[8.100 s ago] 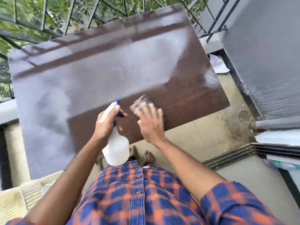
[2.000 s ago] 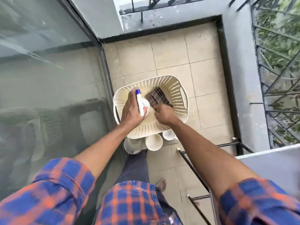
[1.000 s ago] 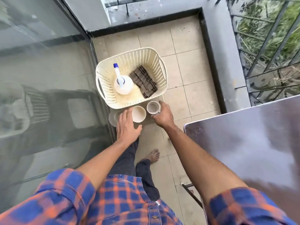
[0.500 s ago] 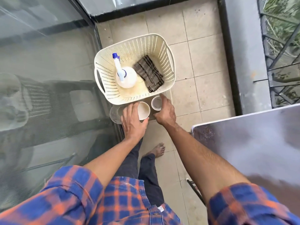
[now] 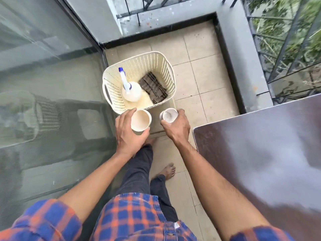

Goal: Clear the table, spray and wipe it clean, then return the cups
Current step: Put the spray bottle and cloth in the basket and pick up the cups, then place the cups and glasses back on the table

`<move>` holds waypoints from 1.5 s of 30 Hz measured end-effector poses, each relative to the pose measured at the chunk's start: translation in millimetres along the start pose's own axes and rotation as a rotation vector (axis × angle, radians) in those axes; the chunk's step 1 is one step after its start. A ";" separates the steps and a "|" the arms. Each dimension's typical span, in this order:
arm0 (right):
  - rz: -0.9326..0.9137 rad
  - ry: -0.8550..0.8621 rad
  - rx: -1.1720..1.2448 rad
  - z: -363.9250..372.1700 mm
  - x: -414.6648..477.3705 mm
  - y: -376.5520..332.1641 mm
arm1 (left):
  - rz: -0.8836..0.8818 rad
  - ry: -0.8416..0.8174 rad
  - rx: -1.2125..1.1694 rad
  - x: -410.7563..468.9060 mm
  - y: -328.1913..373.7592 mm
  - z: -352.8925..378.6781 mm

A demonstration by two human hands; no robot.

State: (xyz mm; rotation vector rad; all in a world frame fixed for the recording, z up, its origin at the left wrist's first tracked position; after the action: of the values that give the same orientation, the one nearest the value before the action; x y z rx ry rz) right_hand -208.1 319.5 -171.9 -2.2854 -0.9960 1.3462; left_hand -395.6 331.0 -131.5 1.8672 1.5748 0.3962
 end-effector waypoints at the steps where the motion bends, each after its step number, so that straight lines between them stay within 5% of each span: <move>1: -0.012 0.003 0.024 -4.0 -11.6 -2.3 | 0.010 0.023 -0.009 -1.7 5.9 -7.3; 10: -0.175 0.082 0.213 -78.2 -123.6 -12.0 | 0.103 0.250 -0.071 -6.7 89.4 -62.0; 19: -0.039 0.479 0.430 -201.6 -188.5 121.6 | 0.221 -0.194 -0.166 -9.6 190.9 16.7; 28: 0.204 0.693 0.474 -278.4 -235.7 256.2 | 0.464 -0.568 -0.051 -12.7 337.8 124.4; 45: 0.413 0.856 0.501 -384.8 -190.1 316.9 | 0.778 -0.821 0.232 48.9 484.2 278.2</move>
State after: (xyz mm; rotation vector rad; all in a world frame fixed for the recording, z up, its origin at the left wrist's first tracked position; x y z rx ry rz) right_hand 190.4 -7.4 -33.8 -2.3277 0.0841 0.4906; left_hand 152.5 268.3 -31.9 2.3386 0.3363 -0.2442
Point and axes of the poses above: each hand's wrist, its own x-axis towards the middle knuckle, its own z-axis out of the palm, y = z × x, the point moved 2 cm from there along x, towards the middle knuckle, and after that the axes turned 14 degrees about -y, right-handed, at the moved point
